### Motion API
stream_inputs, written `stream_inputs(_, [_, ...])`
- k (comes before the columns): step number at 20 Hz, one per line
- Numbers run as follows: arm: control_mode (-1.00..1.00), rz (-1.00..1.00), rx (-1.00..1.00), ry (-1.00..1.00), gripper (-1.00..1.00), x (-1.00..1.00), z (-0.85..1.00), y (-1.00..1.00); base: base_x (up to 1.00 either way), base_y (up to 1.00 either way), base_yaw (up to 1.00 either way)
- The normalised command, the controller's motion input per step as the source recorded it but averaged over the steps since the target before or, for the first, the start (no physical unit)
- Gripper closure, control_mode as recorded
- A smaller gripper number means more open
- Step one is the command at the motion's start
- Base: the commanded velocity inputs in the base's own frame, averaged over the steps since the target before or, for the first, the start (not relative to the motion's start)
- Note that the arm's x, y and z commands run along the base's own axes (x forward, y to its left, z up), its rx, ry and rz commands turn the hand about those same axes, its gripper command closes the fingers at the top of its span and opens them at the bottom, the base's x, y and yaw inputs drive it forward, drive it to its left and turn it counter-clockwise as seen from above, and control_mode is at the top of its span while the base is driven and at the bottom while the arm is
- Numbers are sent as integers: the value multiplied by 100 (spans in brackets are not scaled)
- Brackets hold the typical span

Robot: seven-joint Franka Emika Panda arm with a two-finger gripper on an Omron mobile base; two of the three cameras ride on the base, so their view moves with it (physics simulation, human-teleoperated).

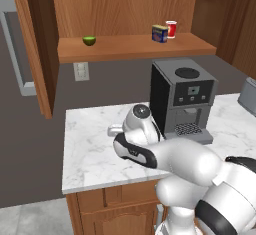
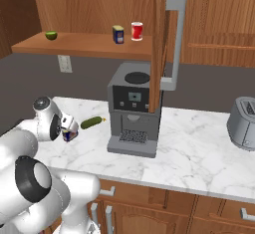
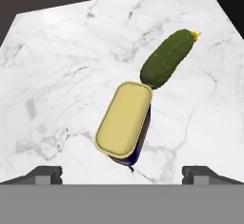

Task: Pick the cans from the counter and place them in their designated side in the cabinet.

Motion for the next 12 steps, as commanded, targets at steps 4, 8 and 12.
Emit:
stream_inputs(4, [-100, 0, 0, 0, -100, 9, -16, 0, 0, 0, 0])
stream_inputs(8, [-100, 0, 0, 0, -100, 10, -14, 0, 0, 0, 0])
stream_inputs(12, [-100, 0, 0, 0, -100, 10, -14, 1, 0, 0, 0])
